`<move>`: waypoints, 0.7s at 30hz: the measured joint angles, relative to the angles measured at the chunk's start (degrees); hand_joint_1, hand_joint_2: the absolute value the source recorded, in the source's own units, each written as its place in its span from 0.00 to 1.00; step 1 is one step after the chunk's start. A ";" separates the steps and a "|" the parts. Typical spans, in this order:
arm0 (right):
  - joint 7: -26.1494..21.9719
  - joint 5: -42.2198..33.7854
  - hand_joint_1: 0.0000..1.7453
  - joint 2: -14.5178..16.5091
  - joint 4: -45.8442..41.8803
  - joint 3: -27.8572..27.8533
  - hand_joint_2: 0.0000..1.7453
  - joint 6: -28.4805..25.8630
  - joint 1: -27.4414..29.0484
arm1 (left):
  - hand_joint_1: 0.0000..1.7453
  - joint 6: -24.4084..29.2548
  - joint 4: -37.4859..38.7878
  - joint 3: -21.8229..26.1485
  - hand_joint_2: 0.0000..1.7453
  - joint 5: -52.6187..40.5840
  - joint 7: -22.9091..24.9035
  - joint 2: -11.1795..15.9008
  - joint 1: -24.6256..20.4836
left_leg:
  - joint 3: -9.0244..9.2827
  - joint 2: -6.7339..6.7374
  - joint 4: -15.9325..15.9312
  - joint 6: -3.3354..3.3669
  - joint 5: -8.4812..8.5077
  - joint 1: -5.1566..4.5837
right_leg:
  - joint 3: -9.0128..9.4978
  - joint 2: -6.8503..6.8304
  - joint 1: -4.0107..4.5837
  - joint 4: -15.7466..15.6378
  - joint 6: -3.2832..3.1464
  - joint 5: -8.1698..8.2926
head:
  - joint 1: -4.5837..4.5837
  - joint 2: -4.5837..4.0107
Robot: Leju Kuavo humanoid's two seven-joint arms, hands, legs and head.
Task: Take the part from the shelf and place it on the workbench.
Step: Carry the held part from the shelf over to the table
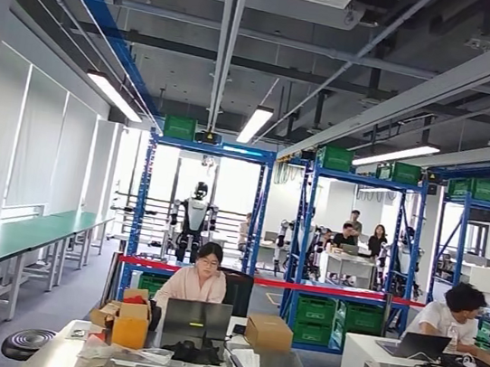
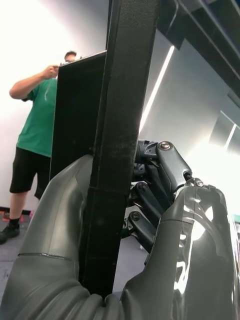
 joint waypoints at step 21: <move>-0.01 2.65 1.00 0.86 0.84 -1.74 1.00 -2.46 0.32 | 0.00 0.02 0.01 0.00 1.00 -0.26 -0.27 0.03 -0.07 | -1.18 0.19 0.71 1.10 0.73 0.36 | 0.71 0.04 -0.94 8.83 2.56 -8.17 | -0.08 0.00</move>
